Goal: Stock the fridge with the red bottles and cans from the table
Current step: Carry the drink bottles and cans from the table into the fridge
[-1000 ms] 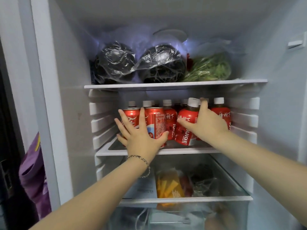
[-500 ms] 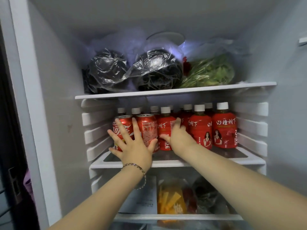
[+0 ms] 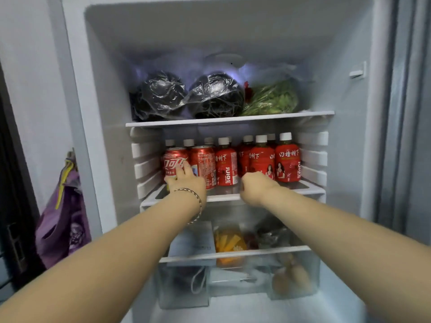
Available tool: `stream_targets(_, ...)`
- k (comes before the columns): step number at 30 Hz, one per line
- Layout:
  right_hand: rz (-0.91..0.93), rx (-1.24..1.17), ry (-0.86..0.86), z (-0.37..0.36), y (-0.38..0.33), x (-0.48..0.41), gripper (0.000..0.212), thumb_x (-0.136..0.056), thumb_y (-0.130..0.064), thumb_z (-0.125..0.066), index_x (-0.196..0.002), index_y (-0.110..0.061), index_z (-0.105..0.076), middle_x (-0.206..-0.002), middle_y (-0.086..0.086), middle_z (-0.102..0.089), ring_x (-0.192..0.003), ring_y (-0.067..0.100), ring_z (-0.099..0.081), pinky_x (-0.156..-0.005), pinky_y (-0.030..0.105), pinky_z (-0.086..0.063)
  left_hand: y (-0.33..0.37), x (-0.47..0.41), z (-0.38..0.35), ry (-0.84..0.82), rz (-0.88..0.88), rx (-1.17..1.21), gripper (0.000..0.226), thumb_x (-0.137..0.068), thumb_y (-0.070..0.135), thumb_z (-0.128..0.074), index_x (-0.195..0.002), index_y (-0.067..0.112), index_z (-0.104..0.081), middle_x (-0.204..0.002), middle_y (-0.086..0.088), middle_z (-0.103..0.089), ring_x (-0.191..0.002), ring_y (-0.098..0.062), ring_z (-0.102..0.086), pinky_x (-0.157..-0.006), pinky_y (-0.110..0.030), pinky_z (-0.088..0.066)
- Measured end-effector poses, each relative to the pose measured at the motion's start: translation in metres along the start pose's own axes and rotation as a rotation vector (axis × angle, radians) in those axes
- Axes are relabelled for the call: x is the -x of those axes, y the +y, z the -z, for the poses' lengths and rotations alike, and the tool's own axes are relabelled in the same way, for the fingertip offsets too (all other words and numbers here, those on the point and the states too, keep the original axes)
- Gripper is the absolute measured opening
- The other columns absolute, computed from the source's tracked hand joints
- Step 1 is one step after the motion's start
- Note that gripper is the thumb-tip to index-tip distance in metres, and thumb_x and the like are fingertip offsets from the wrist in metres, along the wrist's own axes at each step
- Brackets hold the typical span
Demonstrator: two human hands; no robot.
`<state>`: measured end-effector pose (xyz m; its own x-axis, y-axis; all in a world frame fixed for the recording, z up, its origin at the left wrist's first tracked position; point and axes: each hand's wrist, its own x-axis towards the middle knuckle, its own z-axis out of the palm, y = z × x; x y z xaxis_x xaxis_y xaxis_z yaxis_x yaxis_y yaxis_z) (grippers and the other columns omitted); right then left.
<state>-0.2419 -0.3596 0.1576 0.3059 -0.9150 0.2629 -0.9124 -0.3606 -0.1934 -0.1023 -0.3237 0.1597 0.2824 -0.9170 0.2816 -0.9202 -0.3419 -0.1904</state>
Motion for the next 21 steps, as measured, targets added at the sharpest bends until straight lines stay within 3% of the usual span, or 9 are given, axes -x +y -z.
stream_targets(3,-0.052,-0.086,0.014,0.006,-0.001,0.034,0.027,-0.091,-0.017,-0.050,-0.107,-0.004,-0.066,-0.112,0.013,-0.065,-0.104,0.030,-0.059,-0.084,0.030,-0.047,-0.006,0.031,0.004,0.121,-0.198,0.152,0.037,-0.089,0.017,-0.051,-0.125,0.010,-0.049,-0.133,-0.015,-0.043,-0.121,-0.032,-0.043,-0.096,-0.043,-0.041)
stream_targets(5,-0.106,-0.164,0.033,0.005,0.003,0.064,0.026,-0.090,-0.018,-0.052,-0.103,-0.004,-0.070,-0.108,0.013,-0.067,-0.101,0.028,-0.060,-0.079,0.025,-0.045,-0.004,0.054,0.003,0.059,-0.345,0.356,0.019,-0.090,0.015,-0.046,-0.101,0.009,-0.060,-0.112,-0.014,-0.061,-0.101,-0.029,-0.058,-0.084,-0.036,-0.048)
stream_targets(8,-0.196,-0.164,0.018,0.001,0.014,0.127,0.022,-0.088,-0.018,-0.055,-0.096,-0.006,-0.072,-0.093,0.010,-0.067,-0.087,0.023,-0.059,-0.061,0.022,-0.041,0.015,0.092,-0.003,-0.183,-0.504,0.548,0.021,-0.089,0.013,-0.047,-0.074,0.007,-0.060,-0.080,-0.012,-0.068,-0.078,-0.026,-0.062,-0.072,-0.031,-0.051)
stream_targets(10,-0.282,-0.148,-0.036,-0.004,0.025,0.172,0.022,-0.088,-0.017,-0.055,-0.096,-0.006,-0.072,-0.089,0.010,-0.066,-0.086,0.023,-0.059,-0.060,0.023,-0.040,0.037,0.122,-0.006,-0.263,-0.595,0.577,0.024,-0.087,0.014,-0.049,-0.067,0.008,-0.060,-0.065,-0.008,-0.064,-0.068,-0.024,-0.061,-0.064,-0.027,-0.051)
stream_targets(12,-0.394,-0.142,-0.067,-0.006,0.045,0.227,0.022,-0.088,-0.018,-0.053,-0.092,-0.005,-0.071,-0.087,0.010,-0.069,-0.086,0.022,-0.063,-0.066,0.022,-0.042,0.068,0.161,-0.008,-0.316,-0.712,0.583,0.023,-0.087,0.013,-0.048,-0.067,0.008,-0.057,-0.068,-0.009,-0.065,-0.065,-0.024,-0.060,-0.058,-0.025,-0.047)
stream_targets(14,-0.513,-0.128,-0.067,-0.003,0.070,0.285,0.023,-0.089,-0.017,-0.052,-0.092,-0.002,-0.070,-0.088,0.013,-0.070,-0.085,0.023,-0.063,-0.070,0.023,-0.044,0.104,0.206,-0.005,-0.357,-0.855,0.570,0.025,-0.089,0.016,-0.047,-0.066,0.009,-0.053,-0.078,-0.013,-0.069,-0.067,-0.025,-0.061,-0.063,-0.027,-0.049)
stream_targets(18,-0.717,-0.032,-0.001,0.012,0.115,0.408,0.015,-0.087,-0.019,-0.053,-0.080,-0.013,-0.065,-0.082,0.013,-0.060,-0.080,0.025,-0.055,-0.067,0.023,-0.037,0.174,0.305,0.014,-0.265,-1.121,0.506,0.022,-0.088,0.022,-0.048,-0.069,0.012,-0.050,-0.079,-0.006,-0.061,-0.081,-0.027,-0.057,-0.073,-0.029,-0.045)
stream_targets(21,-0.882,-0.032,0.023,0.033,0.144,0.507,0.014,-0.085,-0.021,-0.056,-0.081,-0.016,-0.069,-0.085,0.010,-0.066,-0.079,0.021,-0.059,-0.067,0.025,-0.042,0.228,0.386,0.034,-0.202,-1.284,0.489,0.024,-0.088,0.029,-0.049,-0.094,0.010,-0.063,-0.100,-0.009,-0.064,-0.098,-0.028,-0.060,-0.079,-0.031,-0.045)
